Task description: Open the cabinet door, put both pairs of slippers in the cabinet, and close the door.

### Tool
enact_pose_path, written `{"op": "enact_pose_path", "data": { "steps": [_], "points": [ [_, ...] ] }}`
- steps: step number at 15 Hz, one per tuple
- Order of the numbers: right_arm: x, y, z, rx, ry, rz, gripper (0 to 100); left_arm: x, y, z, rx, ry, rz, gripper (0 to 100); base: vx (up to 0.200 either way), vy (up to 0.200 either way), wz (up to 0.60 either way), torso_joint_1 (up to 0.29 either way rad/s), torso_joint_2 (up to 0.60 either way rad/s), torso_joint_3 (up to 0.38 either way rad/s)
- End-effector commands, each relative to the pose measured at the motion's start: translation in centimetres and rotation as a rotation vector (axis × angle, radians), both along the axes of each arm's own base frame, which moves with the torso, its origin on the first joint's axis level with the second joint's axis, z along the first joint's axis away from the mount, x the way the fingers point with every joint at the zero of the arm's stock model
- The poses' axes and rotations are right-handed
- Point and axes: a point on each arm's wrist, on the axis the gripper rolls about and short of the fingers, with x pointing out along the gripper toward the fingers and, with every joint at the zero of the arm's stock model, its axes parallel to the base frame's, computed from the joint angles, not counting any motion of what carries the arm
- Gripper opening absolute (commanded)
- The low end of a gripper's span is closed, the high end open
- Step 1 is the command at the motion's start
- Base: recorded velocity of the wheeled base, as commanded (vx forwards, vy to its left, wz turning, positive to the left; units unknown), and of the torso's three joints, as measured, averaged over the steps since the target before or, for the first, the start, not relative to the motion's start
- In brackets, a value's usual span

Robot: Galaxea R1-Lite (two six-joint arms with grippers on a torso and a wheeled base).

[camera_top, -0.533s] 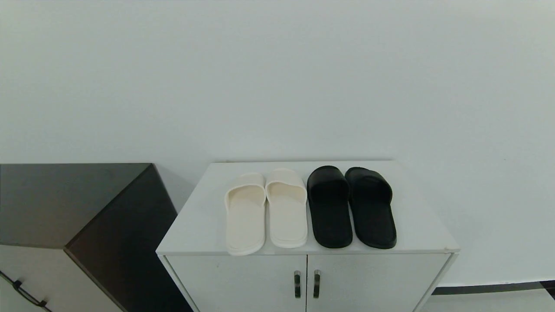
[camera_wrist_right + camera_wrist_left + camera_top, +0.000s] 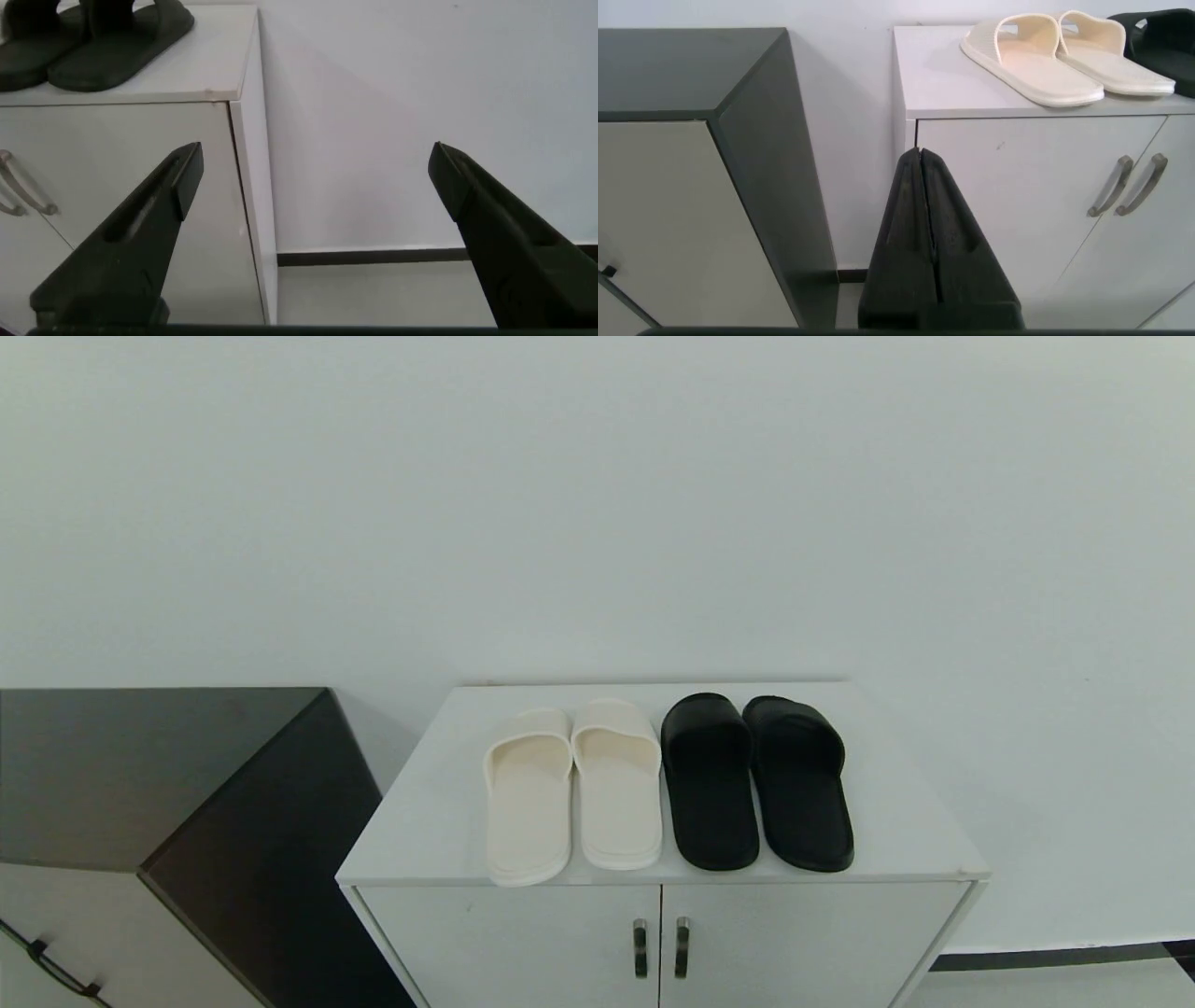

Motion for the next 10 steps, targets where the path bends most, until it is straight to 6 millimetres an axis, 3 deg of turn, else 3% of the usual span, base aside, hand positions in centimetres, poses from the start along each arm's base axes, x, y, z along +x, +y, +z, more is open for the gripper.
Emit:
{"op": "enact_pose_path", "data": {
  "steps": [1,2,3,6,7,10],
  "points": [
    [-0.5,0.0,2.3,0.007,-0.089,0.003,100,0.0,0.0,0.0,-0.001,0.001,-0.001,0,0.0,0.0,0.0,0.0,0.0,0.0],
    [-0.9,0.0,6.3,0.05,-0.136,0.012,100,0.0,0.0,0.0,-0.001,0.001,-0.001,0,0.0,0.0,0.0,0.0,0.0,0.0],
    [0.0,0.1,9.2,0.086,-0.09,0.037,100,0.0,0.0,0.0,0.001,0.001,-0.001,0,0.0,0.0,0.0,0.0,0.0,0.0],
    [4.0,0.4,9.9,0.063,0.124,0.171,100,0.0,0.0,0.0,0.002,0.001,0.005,0,0.0,0.0,0.0,0.0,0.0,0.0],
    [6.3,0.7,10.2,0.057,0.194,0.244,100,0.0,0.0,0.0,-0.001,0.001,0.004,0,0.0,0.0,0.0,0.0,0.0,0.0],
    [10.1,2.6,10.2,0.028,0.292,0.404,100,0.0,0.0,0.0,0.007,0.001,-0.005,0,0.0,0.0,0.0,0.0,0.0,0.0]
  ]
}}
